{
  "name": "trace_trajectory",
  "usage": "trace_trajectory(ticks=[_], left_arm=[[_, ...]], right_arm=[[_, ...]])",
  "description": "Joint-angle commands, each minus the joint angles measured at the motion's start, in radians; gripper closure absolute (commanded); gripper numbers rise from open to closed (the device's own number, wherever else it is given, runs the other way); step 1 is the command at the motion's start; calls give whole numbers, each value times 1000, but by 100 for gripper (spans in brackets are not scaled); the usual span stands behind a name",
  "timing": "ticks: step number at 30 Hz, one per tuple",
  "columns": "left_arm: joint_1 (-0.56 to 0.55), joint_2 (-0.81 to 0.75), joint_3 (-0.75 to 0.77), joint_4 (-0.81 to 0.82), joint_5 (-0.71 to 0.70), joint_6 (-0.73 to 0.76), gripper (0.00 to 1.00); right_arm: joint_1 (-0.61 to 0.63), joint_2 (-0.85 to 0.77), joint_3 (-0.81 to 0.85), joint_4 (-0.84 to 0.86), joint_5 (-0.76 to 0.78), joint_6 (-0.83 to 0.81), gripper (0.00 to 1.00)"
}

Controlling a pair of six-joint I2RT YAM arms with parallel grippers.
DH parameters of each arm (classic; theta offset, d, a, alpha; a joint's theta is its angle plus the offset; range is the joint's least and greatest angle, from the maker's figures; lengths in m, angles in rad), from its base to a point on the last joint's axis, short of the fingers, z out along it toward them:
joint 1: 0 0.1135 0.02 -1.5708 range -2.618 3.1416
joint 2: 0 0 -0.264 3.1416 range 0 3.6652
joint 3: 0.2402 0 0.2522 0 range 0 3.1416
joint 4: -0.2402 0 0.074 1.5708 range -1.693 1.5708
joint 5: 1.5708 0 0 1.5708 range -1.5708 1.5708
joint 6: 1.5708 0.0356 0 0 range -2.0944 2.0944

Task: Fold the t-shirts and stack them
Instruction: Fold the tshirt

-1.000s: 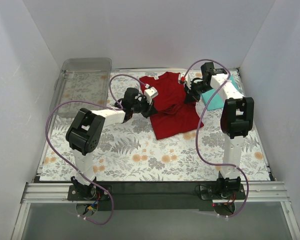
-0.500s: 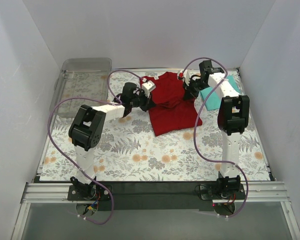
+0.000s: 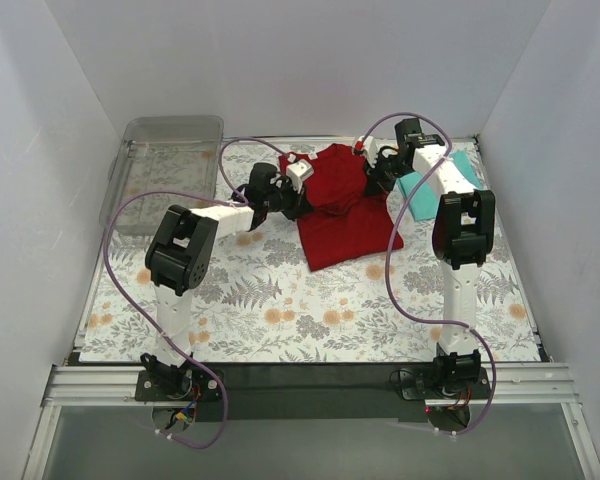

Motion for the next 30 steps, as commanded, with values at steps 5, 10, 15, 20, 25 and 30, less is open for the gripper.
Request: trace_trajectory(ticks=[5,10,15,20,25,30], left_arm=[[12,10,66,-5,-27,-31,88],[19,-61,37,73,-219,-122,56],[19,-107,75,44,-374,-154,45],[21,-232,11,-34,-270,-205,44],[15,-457,-223,-146,-109,-462,43],[-19,-599,-536,-88,-64,-695,43]], right_arm=[[11,17,41,98,91,122,68],[11,-55,-30,319,278,395,34],[11,-146,-62,398,360,521,35],[-1,-315,-262,295,150,314,37],[-69,-487,-584,272,48,320,44],[-220,-592,-880,298,-84,433,47]])
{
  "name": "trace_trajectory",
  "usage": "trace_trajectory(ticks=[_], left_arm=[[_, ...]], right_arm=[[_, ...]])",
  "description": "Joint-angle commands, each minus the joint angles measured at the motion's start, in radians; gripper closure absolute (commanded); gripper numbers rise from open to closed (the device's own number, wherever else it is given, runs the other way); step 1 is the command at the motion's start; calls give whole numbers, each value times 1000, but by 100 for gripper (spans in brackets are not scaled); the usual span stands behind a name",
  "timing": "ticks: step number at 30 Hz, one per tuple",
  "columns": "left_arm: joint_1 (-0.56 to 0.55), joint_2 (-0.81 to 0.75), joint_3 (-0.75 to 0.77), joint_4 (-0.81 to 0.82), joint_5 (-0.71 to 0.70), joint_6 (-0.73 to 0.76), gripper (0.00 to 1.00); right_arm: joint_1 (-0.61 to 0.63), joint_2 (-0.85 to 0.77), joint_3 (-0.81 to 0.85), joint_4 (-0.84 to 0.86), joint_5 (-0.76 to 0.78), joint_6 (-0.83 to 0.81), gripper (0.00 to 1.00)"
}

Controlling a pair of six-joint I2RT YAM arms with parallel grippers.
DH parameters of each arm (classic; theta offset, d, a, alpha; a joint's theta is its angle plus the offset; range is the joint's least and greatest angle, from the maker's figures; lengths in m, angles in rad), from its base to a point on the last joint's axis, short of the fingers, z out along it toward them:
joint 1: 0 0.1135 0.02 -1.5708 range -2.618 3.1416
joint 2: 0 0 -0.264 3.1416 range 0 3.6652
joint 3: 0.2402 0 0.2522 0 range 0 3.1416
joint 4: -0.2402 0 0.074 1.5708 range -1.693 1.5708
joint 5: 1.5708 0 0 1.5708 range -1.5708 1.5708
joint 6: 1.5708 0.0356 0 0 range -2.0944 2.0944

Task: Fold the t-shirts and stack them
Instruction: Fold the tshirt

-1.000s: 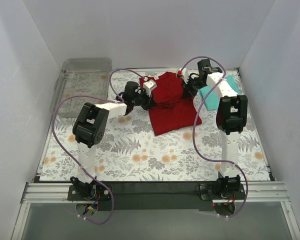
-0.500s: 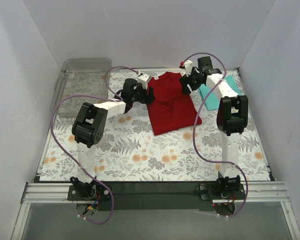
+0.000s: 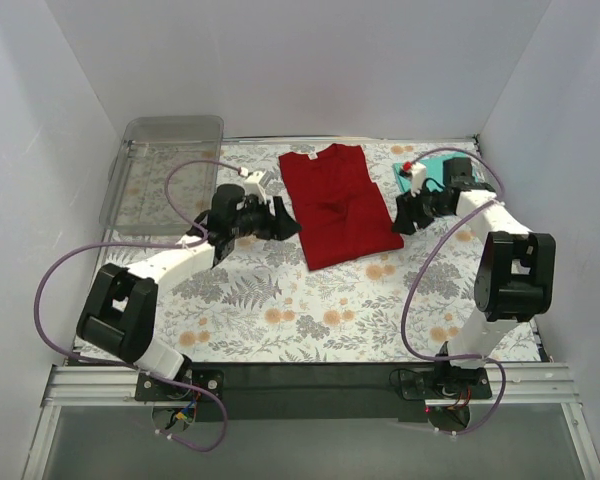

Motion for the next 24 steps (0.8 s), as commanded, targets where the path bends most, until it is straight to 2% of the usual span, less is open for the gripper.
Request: trace_trajectory(ticks=[1,4,8,19,22,24], left_arm=[[-32,-41,-150,-8,67,-244,43],[-57,-38,-219,53,51,-358,43],[-70,20,-229,96,11,-443,43],[-101,187,-166,122,19,-534,43],[-109,227,-153,127,7,-537,46],[-109,243,-143,128,-7,-537,53]], right_arm=[[-100,-34,-152,25,-114,85,47],[-154,-48,-232,104,-127,174,47],[-171,10,-223,124,-152,222,46],[-177,163,-119,145,-205,322,49],[-176,189,-105,145,-226,335,52],[-177,197,-105,144,-235,340,56]])
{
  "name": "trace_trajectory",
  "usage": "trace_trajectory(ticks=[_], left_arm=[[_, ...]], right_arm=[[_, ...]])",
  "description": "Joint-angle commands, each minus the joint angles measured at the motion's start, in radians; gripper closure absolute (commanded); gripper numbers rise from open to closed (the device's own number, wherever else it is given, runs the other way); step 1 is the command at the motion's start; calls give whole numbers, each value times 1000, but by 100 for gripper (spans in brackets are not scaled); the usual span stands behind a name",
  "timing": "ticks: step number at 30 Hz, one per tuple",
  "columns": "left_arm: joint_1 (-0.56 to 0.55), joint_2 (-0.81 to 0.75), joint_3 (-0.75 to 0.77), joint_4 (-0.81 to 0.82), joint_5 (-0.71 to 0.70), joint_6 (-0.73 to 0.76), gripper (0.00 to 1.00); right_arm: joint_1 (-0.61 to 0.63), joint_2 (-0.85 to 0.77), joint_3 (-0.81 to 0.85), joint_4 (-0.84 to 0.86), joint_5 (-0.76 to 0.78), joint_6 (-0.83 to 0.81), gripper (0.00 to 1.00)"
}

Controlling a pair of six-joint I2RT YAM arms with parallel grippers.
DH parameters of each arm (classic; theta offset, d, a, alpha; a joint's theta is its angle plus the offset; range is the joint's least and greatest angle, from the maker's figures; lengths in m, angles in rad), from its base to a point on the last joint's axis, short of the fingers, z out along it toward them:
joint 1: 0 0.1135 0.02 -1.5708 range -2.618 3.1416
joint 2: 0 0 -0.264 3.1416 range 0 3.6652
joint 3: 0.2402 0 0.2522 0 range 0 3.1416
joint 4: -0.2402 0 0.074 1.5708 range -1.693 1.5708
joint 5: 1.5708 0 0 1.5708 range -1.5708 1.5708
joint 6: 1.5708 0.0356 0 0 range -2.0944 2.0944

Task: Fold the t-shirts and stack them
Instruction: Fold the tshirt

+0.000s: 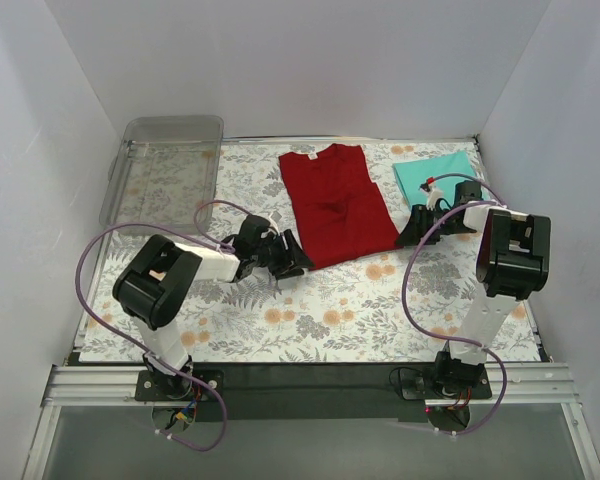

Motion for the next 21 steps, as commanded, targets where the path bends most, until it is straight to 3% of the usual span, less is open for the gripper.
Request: trace_trajectory(ticks=[1,5,10,12,21], left_arm=[[-3,35,32,5,-31,-12,53],[-5,77,58,12,-30,-9,62],[-5,80,70,6,-28,13,98],[-3,57,59,-18,-37,38,100],[-3,-39,0,-57,-1,120,100]], right_arm=[[-5,15,31,15,-51,27,58],[-19,18,26,12,-63,27,69],[-45,13,23,7,-80,20,93],[-52,10,22,-1,-80,11,99],[-72,-26,2,-82,-88,-79,99]])
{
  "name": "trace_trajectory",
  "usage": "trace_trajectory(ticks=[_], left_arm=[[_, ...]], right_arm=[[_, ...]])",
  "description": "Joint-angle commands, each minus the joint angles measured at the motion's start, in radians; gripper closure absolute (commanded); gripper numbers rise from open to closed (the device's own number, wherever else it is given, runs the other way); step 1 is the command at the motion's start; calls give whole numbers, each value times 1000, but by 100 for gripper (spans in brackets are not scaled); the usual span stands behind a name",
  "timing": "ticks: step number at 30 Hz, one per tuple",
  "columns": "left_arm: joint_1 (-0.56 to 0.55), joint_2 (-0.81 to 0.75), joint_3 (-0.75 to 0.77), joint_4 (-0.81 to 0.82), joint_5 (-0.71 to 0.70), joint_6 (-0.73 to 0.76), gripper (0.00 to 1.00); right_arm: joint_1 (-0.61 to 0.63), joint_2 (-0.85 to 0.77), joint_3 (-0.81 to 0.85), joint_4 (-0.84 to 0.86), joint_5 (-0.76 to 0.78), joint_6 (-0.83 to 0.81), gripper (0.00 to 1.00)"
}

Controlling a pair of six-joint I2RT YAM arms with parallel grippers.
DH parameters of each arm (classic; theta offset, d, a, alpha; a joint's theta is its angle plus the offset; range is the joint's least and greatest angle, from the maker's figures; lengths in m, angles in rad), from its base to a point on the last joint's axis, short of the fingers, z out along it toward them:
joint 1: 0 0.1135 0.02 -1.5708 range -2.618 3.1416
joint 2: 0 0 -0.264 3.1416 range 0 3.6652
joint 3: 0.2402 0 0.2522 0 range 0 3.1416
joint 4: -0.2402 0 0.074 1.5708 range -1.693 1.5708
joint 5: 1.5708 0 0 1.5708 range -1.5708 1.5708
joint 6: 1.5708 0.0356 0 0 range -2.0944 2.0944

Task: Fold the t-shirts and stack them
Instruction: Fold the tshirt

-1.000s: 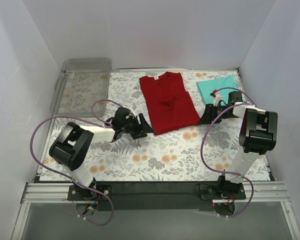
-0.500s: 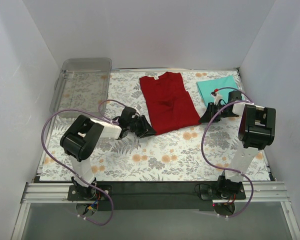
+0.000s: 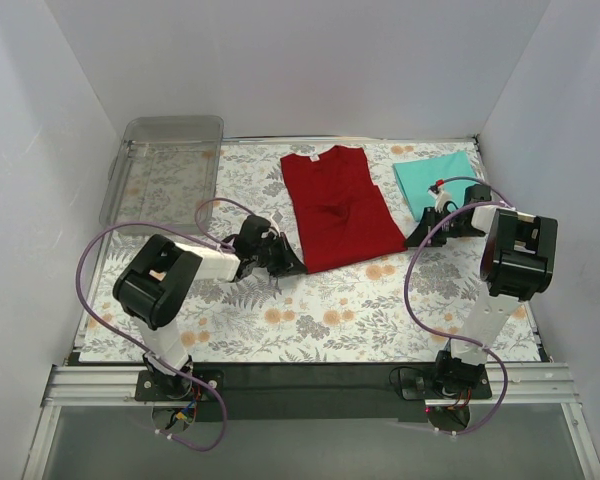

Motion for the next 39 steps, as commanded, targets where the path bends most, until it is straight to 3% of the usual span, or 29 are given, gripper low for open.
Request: trace_trajectory(ticks=[1,2,3,4,5,8,10,11,13,14,18,21,23,27,39], left_arm=[[-3,-74,-22,-35,35,62,100],[-3,-93,-27,-34,57,76,100],[-3,-106,-31,-34,68,76,98],[-1,-123,-36,-34,77,102,93],[-1,-152,-47,-43,72,117,80],[-1,-283,-61,-98,43,220,60],[-7,-373,-56,-147,16,302,53],[-16,-396,-45,-162,6,414,53],[-45,-436,-39,-179,-6,532,48],[-61,-458,-38,-181,3,679,46],[-124,-447,-34,-187,51,1034,44],[-144,-389,-44,-176,46,1248,44],[-142,-360,-68,-132,63,1347,45],[-145,-263,-58,-54,65,1436,45],[-158,-88,24,-24,65,1459,48]], right_arm=[[-9,-44,-2,-72,-26,-75,93],[-11,-51,1,-108,-22,-112,68],[-12,-60,1,-130,-11,-140,59],[-11,-75,-1,-138,4,-163,55],[-14,-95,-16,-141,20,-180,52],[-17,-202,-24,-155,98,-295,42],[-15,-273,-24,-181,124,-442,26],[-14,-293,-27,-194,118,-512,2],[-7,-354,-57,-202,89,-715,2],[-3,-376,-74,-199,78,-784,2],[11,-483,-198,-156,-64,-1163,2],[52,-439,-171,-185,-71,-1264,2],[60,-407,-116,-289,-81,-1472,7],[114,-342,-90,-288,-34,-1603,12],[186,-209,-65,-282,101,-1643,29]])
